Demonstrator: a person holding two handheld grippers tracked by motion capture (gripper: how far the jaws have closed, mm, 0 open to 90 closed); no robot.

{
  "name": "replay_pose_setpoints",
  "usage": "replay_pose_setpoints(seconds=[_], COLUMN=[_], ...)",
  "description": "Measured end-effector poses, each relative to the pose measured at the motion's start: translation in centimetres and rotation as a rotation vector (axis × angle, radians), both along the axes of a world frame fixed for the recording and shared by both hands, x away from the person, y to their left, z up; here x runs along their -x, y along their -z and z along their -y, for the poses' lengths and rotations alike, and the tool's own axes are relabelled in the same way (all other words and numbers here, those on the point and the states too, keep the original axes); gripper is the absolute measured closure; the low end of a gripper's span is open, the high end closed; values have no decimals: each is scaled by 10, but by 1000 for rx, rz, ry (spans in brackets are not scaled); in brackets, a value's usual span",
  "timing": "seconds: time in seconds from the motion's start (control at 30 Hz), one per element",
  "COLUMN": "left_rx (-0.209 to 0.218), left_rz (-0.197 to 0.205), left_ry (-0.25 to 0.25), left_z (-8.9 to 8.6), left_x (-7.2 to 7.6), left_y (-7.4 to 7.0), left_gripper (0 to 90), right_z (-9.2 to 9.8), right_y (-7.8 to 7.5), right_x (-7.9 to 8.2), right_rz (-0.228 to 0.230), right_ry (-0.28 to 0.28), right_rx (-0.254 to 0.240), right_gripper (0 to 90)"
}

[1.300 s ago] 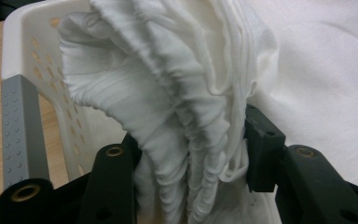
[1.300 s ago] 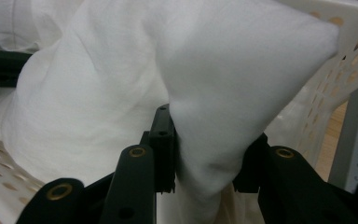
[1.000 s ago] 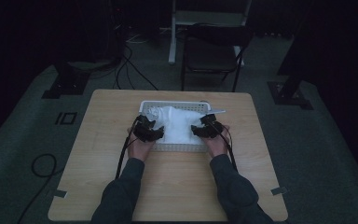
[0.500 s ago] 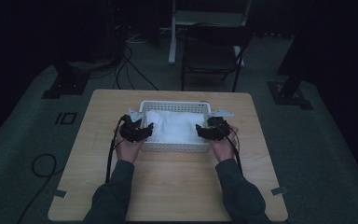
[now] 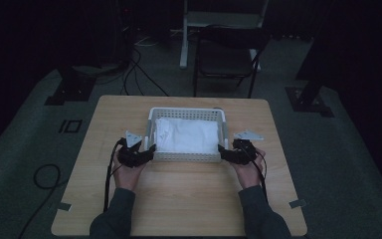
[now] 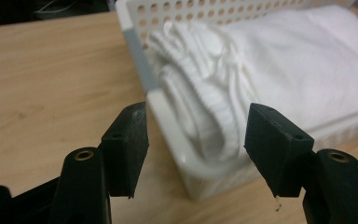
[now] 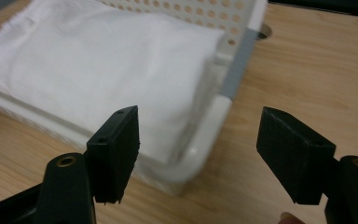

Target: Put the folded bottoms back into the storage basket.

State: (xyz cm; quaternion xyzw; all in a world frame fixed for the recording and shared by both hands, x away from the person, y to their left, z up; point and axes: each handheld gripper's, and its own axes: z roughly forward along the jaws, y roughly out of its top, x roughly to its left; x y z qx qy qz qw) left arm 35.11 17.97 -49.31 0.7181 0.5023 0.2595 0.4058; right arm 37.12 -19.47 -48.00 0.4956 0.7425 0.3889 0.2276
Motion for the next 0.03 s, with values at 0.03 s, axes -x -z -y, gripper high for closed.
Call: replay_pose_setpoints(seconds=[0.03], left_rx=[16], left_rz=[7], left_ry=[-9], left_z=[-3], left_x=[2], left_y=[1], left_gripper=[390], right_z=[3], right_y=[2], right_x=[2], right_rz=[-3], right_ry=[8], right_rx=[-1], right_gripper=[297])
